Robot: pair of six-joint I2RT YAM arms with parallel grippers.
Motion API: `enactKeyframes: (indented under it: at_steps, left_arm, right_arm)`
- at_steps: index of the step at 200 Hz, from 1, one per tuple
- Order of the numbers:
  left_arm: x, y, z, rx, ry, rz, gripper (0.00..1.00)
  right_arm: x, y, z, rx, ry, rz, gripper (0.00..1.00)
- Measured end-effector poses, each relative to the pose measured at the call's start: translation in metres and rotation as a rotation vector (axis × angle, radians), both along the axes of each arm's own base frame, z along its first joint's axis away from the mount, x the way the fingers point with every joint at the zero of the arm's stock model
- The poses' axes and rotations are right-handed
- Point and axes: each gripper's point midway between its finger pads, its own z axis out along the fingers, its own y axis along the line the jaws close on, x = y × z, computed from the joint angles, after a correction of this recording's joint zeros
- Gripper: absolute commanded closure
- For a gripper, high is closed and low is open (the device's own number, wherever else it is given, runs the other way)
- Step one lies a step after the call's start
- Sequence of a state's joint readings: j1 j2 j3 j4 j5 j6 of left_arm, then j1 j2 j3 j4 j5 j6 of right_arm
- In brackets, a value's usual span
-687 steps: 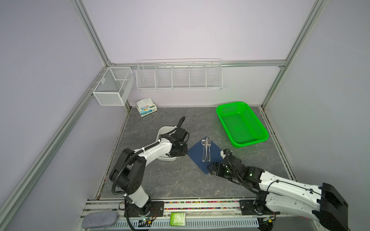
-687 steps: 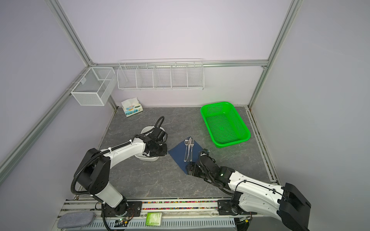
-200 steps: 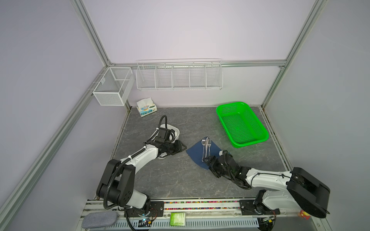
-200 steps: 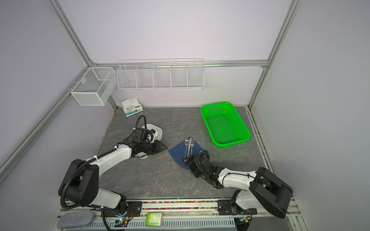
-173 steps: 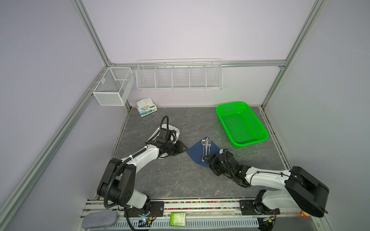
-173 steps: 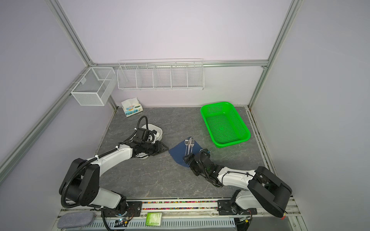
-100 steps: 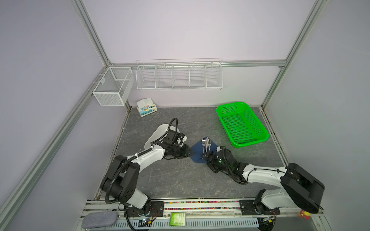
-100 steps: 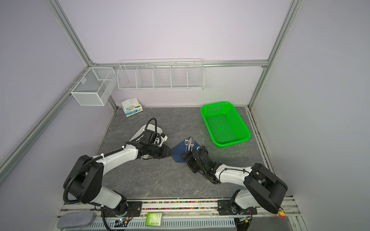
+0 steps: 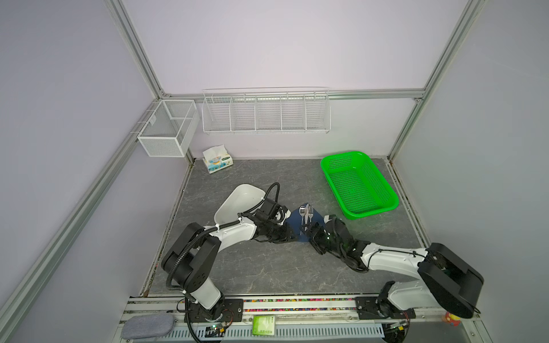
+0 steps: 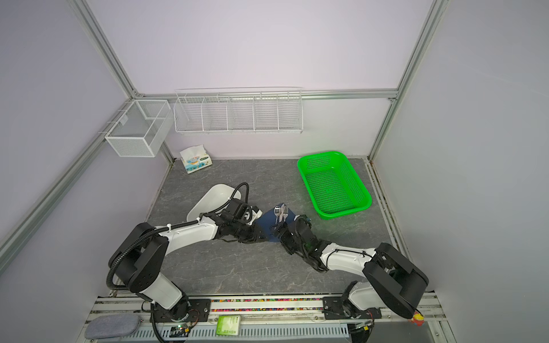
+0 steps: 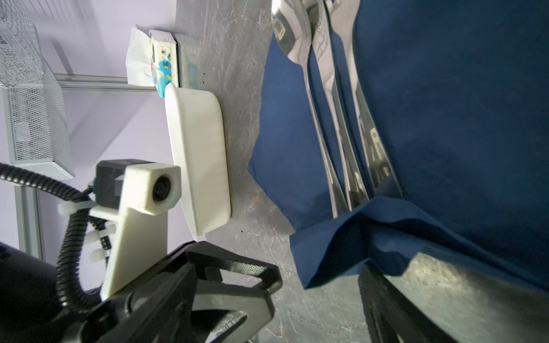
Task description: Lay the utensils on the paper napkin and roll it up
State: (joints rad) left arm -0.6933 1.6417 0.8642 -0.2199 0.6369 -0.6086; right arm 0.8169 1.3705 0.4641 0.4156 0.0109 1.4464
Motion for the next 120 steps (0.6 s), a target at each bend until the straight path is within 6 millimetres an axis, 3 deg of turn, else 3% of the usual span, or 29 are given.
enactKeyframes:
  at_steps: [74, 120]
  left_arm:
    - [0.025, -0.020, -0.009, -0.015, 0.006, 0.075, 0.73]
    - [0.034, -0.023, -0.015, -0.005, 0.012, 0.106, 0.74]
  right_arm:
    - [0.001, -0.006, 0.019, 0.010, -0.052, -0.003, 0.09]
    - [-0.010, -0.031, 0.028, -0.084, -0.071, -0.010, 0.34]
